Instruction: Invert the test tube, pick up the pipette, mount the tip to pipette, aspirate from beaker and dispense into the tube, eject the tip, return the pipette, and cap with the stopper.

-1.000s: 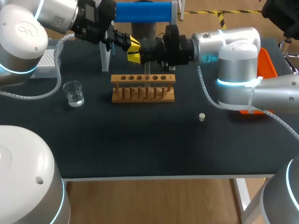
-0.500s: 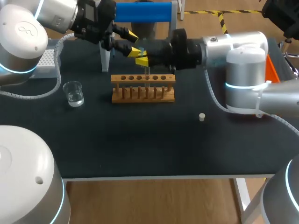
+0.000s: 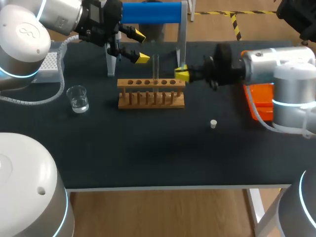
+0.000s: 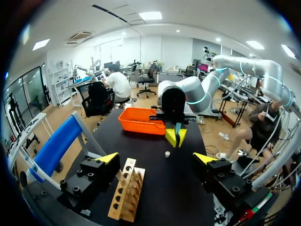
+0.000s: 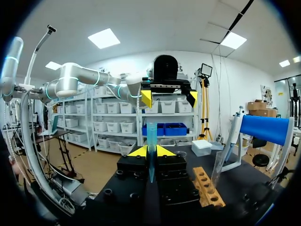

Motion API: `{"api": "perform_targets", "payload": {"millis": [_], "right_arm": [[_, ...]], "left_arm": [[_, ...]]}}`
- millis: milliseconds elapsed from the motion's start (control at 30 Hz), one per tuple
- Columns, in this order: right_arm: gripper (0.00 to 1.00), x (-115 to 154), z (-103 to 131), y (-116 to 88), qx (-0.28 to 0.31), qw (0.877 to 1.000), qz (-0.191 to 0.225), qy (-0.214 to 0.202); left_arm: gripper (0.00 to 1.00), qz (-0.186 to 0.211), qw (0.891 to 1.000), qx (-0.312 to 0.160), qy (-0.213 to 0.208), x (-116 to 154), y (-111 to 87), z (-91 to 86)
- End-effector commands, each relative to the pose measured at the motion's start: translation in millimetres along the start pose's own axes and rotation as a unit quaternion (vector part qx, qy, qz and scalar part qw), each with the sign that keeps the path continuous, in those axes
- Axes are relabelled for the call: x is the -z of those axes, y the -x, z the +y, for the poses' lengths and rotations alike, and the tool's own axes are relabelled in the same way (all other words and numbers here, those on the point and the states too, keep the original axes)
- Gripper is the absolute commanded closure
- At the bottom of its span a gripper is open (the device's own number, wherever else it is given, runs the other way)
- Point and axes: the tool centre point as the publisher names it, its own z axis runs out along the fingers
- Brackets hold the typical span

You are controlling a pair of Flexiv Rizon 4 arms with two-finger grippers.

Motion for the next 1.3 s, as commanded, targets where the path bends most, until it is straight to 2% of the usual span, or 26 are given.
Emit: {"api": "perform_targets", "payload": {"millis": [33, 467, 733, 1033, 1300], "right_arm": [[1.0, 44, -3, -22, 0.002, 1.0, -0.012, 0.001], [1.0, 96, -26, -40, 0.005, 1.0, -0.026, -0.014], [1.0, 124, -33, -48, 0.014, 0.999, -0.028, -0.015], [1.0, 146, -39, -56, 0.02, 0.999, -0.03, -0.014], [1.0, 152, -42, -58, 0.017, 0.999, -0.03, -0.013]], "left_arm": [[0.0, 0.001, 1.0, 0.001, 0.002, 1, 0.3, -0.6], [0.0, 0.001, 1.0, 0.001, 0.002, 1, 0.3, -0.6], [0.0, 0.001, 1.0, 0.001, 0.002, 1, 0.3, -0.6], [0.0, 0.001, 1.0, 0.001, 0.002, 1, 0.3, -0.6], [0.0, 0.001, 1.0, 0.001, 0.002, 1, 0.3, -0.6]]}}
